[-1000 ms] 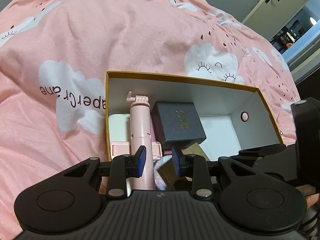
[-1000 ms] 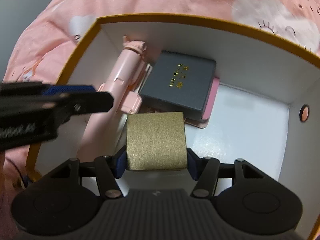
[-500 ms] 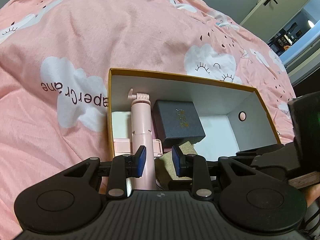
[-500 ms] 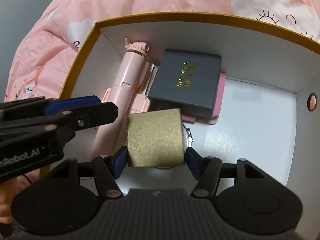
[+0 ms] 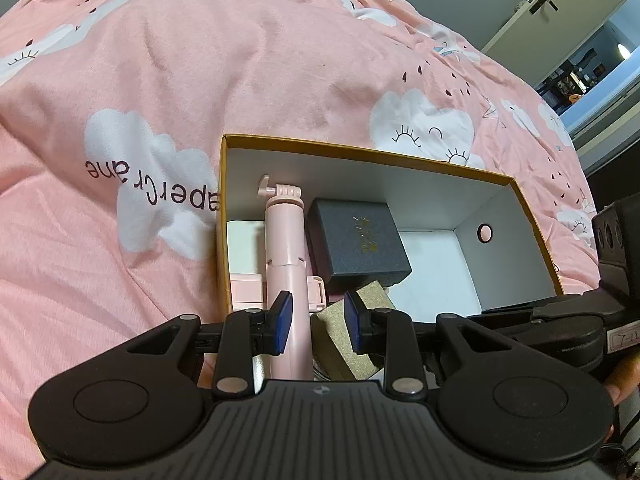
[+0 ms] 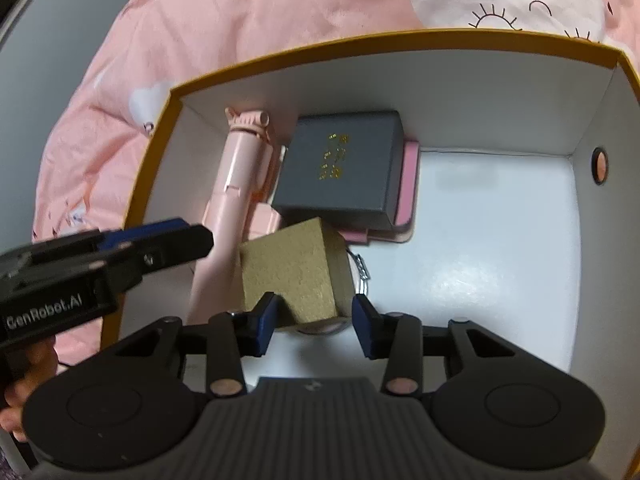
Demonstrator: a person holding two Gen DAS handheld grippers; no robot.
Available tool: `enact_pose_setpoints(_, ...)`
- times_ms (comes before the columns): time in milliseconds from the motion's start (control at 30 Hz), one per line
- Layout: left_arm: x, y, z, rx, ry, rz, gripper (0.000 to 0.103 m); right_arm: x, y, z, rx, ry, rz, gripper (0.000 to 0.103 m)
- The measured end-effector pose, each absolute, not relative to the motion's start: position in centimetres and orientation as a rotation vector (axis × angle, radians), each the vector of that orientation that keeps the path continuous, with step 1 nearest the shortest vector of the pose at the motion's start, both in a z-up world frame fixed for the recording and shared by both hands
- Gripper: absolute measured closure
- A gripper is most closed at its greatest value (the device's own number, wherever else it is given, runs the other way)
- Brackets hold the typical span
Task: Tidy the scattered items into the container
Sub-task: 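Lower the gold cube box into the orange box and open the right tool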
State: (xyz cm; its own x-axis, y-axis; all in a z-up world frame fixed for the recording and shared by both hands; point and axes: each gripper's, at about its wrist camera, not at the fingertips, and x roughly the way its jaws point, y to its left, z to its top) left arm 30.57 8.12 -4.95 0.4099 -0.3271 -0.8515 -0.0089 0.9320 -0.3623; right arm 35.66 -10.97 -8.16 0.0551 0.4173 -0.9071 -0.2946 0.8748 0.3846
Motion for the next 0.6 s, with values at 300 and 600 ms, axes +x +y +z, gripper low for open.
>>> enact_pose_setpoints(300,30.5,8.1,-5.0,-0.333,1.138,-0.202,0.071,34.9,-11.1,-8.2,0.216,1.449,0.490,0.068)
enact_pose_setpoints(600,30.3,7.8,-5.0,-0.322,1.143,-0.202,0.071,34.5,-11.6,-8.6,0.309,1.456,0.431,0.069)
